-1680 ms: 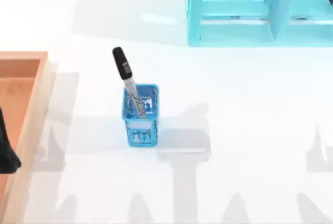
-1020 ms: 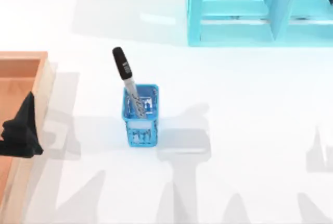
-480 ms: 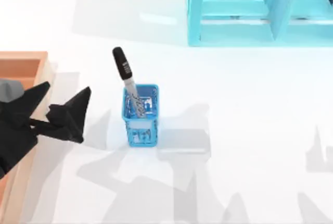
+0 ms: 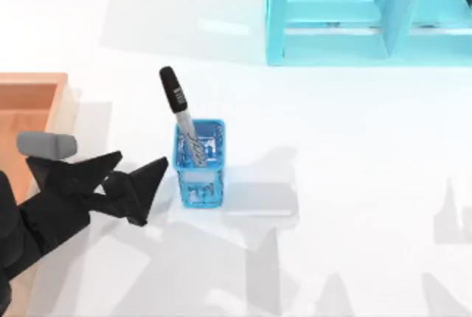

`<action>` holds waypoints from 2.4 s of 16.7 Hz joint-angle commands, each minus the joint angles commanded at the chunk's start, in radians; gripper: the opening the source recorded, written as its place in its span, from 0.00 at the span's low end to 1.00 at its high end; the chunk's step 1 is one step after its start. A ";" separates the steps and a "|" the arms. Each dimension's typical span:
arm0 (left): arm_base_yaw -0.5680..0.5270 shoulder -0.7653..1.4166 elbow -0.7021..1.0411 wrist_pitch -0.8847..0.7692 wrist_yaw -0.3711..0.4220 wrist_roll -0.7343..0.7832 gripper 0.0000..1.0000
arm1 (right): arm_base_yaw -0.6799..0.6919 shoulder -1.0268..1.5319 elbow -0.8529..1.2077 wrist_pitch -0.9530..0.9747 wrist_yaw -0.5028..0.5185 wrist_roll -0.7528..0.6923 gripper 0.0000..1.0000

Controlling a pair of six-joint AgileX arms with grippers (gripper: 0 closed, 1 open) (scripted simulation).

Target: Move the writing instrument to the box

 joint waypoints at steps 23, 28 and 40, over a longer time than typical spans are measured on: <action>-0.185 0.327 0.364 -0.014 -0.159 -0.052 1.00 | 0.000 0.000 0.000 0.000 0.000 0.000 1.00; -0.185 0.327 0.364 -0.014 -0.159 -0.052 0.62 | 0.000 0.000 0.000 0.000 0.000 0.000 1.00; -0.185 0.327 0.364 -0.014 -0.159 -0.052 0.00 | 0.000 0.000 0.000 0.000 0.000 0.000 1.00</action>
